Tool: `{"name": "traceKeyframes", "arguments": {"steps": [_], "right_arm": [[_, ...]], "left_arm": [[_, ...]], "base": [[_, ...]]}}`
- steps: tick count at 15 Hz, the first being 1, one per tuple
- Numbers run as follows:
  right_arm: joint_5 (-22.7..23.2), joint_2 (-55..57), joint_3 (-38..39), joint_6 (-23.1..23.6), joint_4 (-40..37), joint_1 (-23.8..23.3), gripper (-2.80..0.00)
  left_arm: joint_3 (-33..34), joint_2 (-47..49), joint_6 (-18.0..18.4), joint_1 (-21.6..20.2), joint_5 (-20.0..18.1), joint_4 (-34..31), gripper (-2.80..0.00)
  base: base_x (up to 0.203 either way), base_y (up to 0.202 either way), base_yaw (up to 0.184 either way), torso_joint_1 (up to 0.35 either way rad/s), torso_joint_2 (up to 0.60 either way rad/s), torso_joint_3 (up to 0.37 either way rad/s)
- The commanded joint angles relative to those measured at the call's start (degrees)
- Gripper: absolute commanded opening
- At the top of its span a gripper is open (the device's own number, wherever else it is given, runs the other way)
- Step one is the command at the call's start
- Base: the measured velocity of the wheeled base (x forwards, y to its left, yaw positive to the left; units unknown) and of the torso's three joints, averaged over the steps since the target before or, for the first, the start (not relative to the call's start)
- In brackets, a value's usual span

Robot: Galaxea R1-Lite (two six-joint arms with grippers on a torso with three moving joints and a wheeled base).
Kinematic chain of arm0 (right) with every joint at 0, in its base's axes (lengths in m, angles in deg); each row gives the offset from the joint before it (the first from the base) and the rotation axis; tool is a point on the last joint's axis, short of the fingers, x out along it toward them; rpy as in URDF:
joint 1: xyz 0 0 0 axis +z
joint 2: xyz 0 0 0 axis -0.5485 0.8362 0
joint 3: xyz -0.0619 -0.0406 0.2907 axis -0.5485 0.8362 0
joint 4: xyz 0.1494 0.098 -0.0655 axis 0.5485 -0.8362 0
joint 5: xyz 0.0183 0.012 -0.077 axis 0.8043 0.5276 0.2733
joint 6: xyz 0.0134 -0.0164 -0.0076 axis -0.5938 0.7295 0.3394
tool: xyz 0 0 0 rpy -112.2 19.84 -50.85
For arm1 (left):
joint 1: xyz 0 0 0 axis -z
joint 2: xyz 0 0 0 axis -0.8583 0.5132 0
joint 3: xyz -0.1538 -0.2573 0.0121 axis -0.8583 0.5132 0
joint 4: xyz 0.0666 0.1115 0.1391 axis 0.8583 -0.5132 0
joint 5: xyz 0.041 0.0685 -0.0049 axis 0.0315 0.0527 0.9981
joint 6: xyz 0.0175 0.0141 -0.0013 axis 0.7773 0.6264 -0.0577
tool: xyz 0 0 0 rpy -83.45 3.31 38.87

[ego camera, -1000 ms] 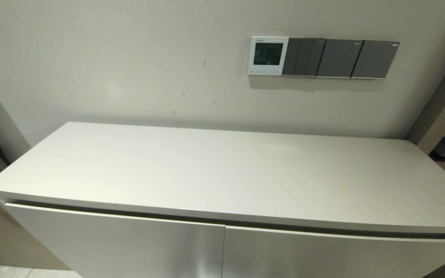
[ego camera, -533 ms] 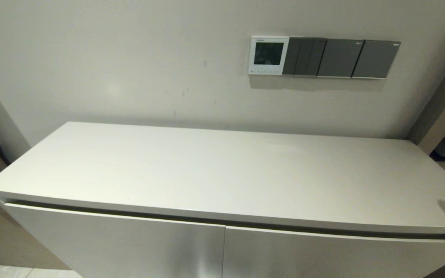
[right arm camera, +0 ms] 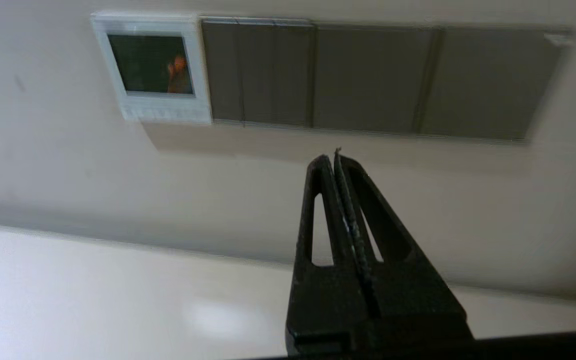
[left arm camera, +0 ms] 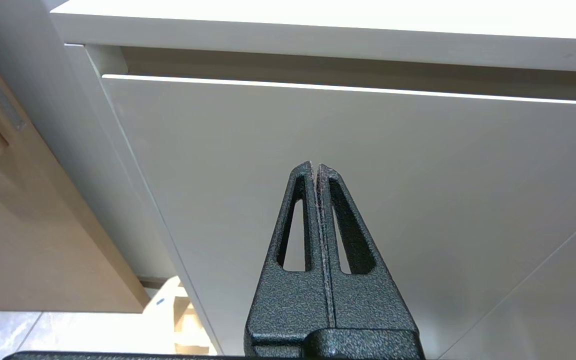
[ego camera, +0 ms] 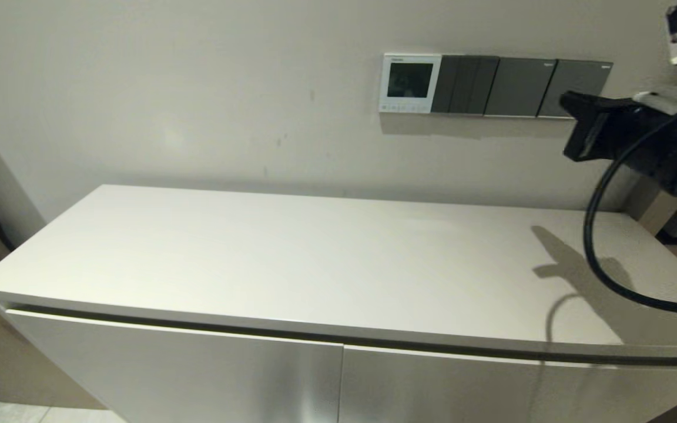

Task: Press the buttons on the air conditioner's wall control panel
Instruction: Turn on the central air conditioner

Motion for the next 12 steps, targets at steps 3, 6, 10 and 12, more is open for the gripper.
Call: {"name": "traceKeyframes", "arguments": {"steps": [3,6,10,12], "right_arm": [[-2.6,10.8,-0.2,3.4,13.8,2.8,-2.8],[-3.7,16.0,0.6,5.9,25.5,2.8,-2.8],[-4.5,20.6,0.4,6.5,29.4,4.2,-2.8],[-5.0,21.4,0.1,6.9,31.6,5.1,-2.8]], "left_arm": [[0.0,0.1,0.0,0.0,0.0,0.0,-2.8],[0.0,0.0,0.0,0.0,0.0,0.0,-2.8],[0.0,0.0,0.0,0.0,0.0,0.0,-2.8],[0.0,0.1,0.0,0.0,0.0,0.0,-2.8]], "base": [[0.0,0.0,0.0,0.0,0.0,0.0],[0.0,0.0,0.0,0.0,0.0,0.0],[0.0,0.0,0.0,0.0,0.0,0.0],[0.0,0.0,0.0,0.0,0.0,0.0]]}}
